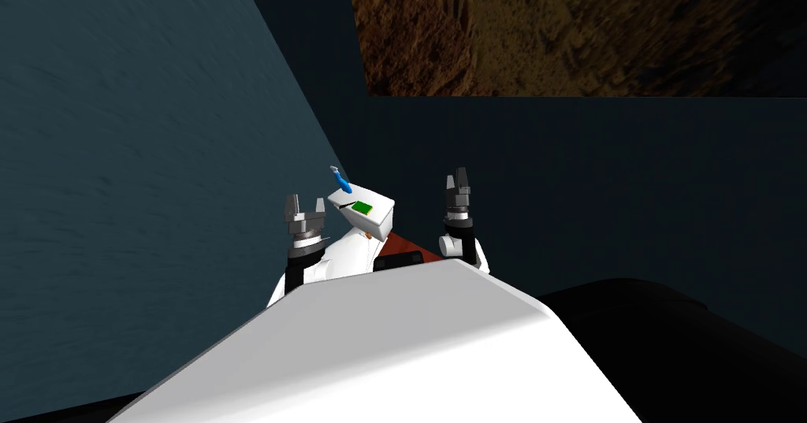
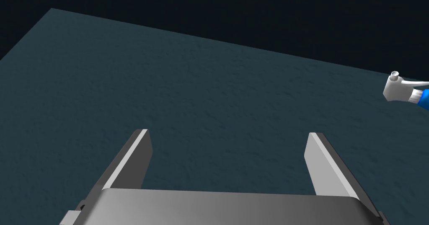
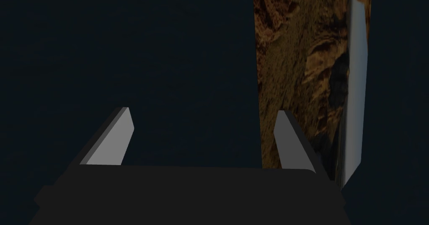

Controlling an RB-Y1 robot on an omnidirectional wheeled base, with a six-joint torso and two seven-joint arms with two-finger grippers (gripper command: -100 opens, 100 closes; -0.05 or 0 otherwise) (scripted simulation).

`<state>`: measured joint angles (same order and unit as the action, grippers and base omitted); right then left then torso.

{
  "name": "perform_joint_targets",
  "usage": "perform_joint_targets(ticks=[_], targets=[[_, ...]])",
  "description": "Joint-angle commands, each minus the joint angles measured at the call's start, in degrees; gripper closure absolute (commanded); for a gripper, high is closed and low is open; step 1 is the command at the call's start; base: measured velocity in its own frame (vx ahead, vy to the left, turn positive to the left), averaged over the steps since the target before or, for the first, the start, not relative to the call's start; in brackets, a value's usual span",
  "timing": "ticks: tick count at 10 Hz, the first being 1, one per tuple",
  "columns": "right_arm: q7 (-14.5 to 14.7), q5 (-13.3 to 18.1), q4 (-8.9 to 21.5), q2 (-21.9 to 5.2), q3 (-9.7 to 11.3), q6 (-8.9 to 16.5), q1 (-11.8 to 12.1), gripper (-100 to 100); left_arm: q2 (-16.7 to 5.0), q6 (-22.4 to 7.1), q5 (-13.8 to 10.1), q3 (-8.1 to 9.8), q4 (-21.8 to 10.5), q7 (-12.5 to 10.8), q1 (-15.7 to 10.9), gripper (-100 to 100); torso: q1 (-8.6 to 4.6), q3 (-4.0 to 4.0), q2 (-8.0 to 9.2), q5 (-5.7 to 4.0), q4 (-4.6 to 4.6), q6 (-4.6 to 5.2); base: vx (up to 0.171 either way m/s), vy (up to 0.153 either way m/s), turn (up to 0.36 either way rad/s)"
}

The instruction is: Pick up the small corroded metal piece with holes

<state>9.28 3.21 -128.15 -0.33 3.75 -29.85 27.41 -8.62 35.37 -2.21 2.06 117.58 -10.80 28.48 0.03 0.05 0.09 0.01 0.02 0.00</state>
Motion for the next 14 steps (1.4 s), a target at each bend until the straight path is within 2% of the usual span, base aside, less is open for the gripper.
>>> perform_joint_targets(ticks=[1,4,5,7,8,9,10,13,14], targets=[[0.00,0.00,0.00,0.00,0.00,0.00,0.00,0,-0.16,-0.39,-0.74,0.45,-2.86,-0.10,-0.27,-100,0.00,0.00,0.00,0.00,0.00,0.00,-0.034,-0.004,-0.014],[0.00,0.00,0.00,0.00,0.00,0.00,0.00,0,-0.65,-0.38,-1.96,1.56,-7.84,-0.49,-1.12,-100,-0.03,0.03,0.05,-0.01,0.02,0.00,-0.038,-0.002,-0.009],[0.00,0.00,0.00,0.00,0.00,0.00,0.00,0,-0.65,-0.38,-1.96,1.56,-8.16,-0.49,-1.12,-100,-0.03,0.01,0.01,-0.01,0.01,0.00,-0.017,-0.006,-0.005],[0.00,0.00,0.00,0.00,0.00,0.00,0.00,0,-1.11,-0.44,-3.13,2.80,-12.99,-0.82,-2.31,-100,-0.04,-0.01,-0.02,-0.01,0.00,0.00,-0.027,-0.009,-0.017],[0.00,0.00,0.00,0.00,0.00,0.00,0.00,0,-1.11,-0.44,-3.13,2.80,-13.64,-0.82,-2.31,-100,-0.04,0.01,0.02,-0.01,0.00,0.00,-0.026,-0.008,-0.009],[0.00,0.00,0.00,0.00,0.00,0.00,0.00,0,-1.33,-0.50,-3.69,3.48,-16.06,-0.94,-3.08,-100,-0.04,0.01,0.00,-0.02,0.01,0.00,-0.024,-0.011,-0.016],[0.00,0.00,0.00,0.00,0.00,0.00,0.00,0,-1.33,-0.50,-3.69,3.48,-16.49,-0.94,-3.08,-100,-0.05,0.00,-0.01,-0.02,0.00,0.00,-0.017,-0.008,-0.011],[0.00,0.00,0.00,0.00,0.00,0.00,0.00,0,-1.79,-0.69,-4.69,4.98,-21.67,-1.10,-5.02,-100,-0.06,-0.02,-0.05,-0.02,0.00,0.00,-0.016,-0.011,-0.018],[0.00,0.00,0.00,0.00,0.00,0.00,0.00,0,-1.79,-0.69,-4.69,4.98,-22.34,-1.10,-5.02,-100,-0.06,-0.02,-0.05,-0.02,0.00,0.00,-0.012,-0.012,-0.012]])
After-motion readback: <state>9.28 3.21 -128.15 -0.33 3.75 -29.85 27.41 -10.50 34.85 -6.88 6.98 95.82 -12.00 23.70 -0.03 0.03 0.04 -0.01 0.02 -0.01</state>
